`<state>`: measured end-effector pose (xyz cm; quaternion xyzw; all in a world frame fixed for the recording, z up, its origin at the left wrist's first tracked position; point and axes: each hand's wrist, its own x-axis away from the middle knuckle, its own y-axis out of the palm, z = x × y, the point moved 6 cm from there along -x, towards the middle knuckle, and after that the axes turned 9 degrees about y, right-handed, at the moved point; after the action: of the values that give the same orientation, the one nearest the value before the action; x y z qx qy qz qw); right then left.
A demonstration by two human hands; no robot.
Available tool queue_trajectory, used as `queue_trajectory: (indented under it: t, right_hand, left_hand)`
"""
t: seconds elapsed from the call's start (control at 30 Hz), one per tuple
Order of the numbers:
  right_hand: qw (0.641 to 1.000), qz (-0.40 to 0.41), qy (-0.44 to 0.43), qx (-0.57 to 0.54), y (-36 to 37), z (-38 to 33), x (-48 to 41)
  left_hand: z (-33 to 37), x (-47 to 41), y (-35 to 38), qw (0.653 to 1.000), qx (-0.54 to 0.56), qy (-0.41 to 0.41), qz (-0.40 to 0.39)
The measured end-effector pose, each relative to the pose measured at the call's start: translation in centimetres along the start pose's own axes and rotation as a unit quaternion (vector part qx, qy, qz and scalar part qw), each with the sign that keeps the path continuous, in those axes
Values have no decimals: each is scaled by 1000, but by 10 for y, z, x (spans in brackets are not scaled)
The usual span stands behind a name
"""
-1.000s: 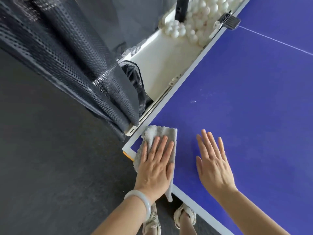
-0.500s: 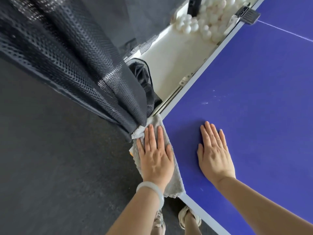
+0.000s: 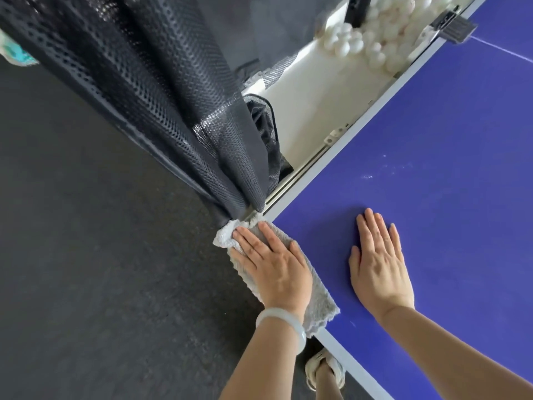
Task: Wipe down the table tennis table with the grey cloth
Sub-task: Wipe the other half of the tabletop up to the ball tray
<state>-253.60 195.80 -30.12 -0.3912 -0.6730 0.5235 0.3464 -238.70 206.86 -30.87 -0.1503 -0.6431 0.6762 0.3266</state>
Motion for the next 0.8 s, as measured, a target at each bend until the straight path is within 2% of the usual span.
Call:
queue_trajectory:
  t: [0.07, 0.23, 0.4, 0.63, 0.8]
  right_hand:
    - [1000, -2, 1, -1, 0, -1, 1]
    - [1000, -2, 2, -1, 0, -1, 1]
    - [1000, 3, -3, 7, -2, -1, 0]
    - [1000, 4, -6, 11, -4, -2, 0]
    - [1000, 1, -7, 6, -3, -1, 1]
  left_hand:
    - [3, 8, 1, 1000, 10, 10, 9]
    - [26, 44, 10, 994, 17, 107, 22]
    - [37, 2, 1, 977, -20, 211, 24]
    - [75, -76, -18, 968, -6, 252, 16]
    - [53, -39, -13, 941, -11, 339, 19]
